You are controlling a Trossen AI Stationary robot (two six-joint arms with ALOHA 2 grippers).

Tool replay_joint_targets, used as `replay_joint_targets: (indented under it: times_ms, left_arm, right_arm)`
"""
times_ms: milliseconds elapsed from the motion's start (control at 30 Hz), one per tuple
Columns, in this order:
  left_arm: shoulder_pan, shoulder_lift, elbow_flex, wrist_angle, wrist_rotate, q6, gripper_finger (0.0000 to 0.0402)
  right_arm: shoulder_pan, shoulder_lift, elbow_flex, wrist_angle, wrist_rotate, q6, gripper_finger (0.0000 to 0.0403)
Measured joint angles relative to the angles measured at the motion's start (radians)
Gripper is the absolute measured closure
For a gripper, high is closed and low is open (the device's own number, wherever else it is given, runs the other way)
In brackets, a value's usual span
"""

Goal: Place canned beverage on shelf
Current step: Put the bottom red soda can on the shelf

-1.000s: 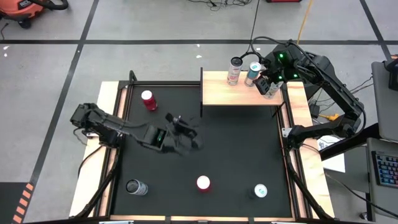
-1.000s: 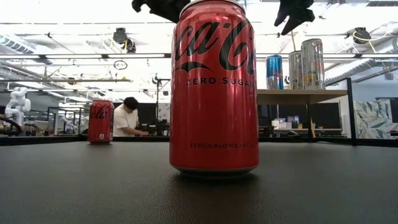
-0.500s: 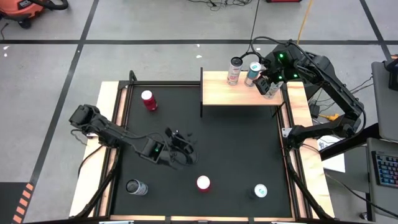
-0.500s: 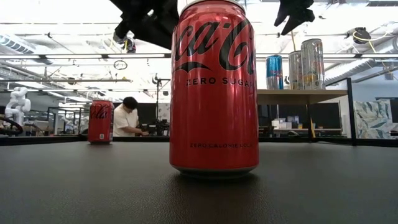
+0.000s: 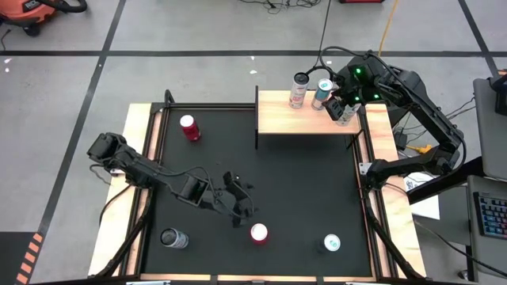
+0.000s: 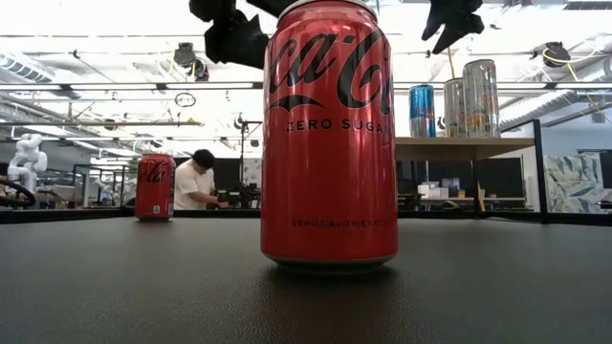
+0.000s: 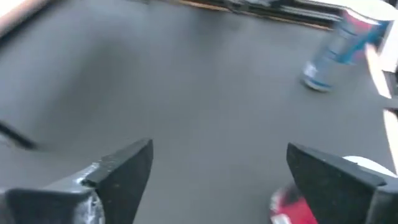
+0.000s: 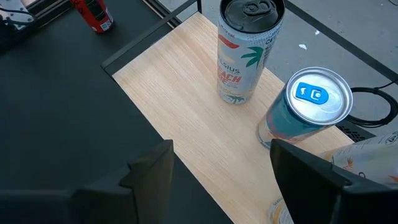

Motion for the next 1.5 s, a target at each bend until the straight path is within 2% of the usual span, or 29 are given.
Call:
replay_joint_targets:
  times_ms: [200, 500, 633, 733, 1067, 1300, 1500]
  left_arm:
    - [0.004, 0.000, 0.000, 0.035, 0.130, 0.005, 0.0004]
    - [0.004, 0.000, 0.000, 0.040, 0.151, -0.003, 0.0004]
    - [0.005, 0.000, 0.000, 0.040, 0.144, -0.094, 0.0004]
    - [0.007, 0.000, 0.000, 0.035, 0.145, -0.103, 0.0004]
    - [0.052, 0.026, 0.001, 0.047, 0.246, -0.108, 0.0004]
    - [0.035, 0.074, 0.001, 0.141, 0.334, -0.107, 0.0004]
    - [0.031, 0.078, 0.001, 0.144, 0.330, -0.107, 0.0004]
  right_arm:
    - [0.000, 0.000, 0.000, 0.000, 0.000, 0.000, 0.0151]
    - [0.000, 0.000, 0.000, 0.000, 0.000, 0.000, 0.0151]
    - [0.000, 0.000, 0.000, 0.000, 0.000, 0.000, 0.0151]
    - [0.000, 0.000, 0.000, 0.000, 0.000, 0.000, 0.0151]
    - [0.000, 0.000, 0.000, 0.000, 0.000, 0.000, 0.0151]
    - [0.000, 0.000, 0.000, 0.028, 0.000, 0.000, 0.0151]
    - [0.000, 0.000, 0.000, 0.070, 0.000, 0.000, 0.0151]
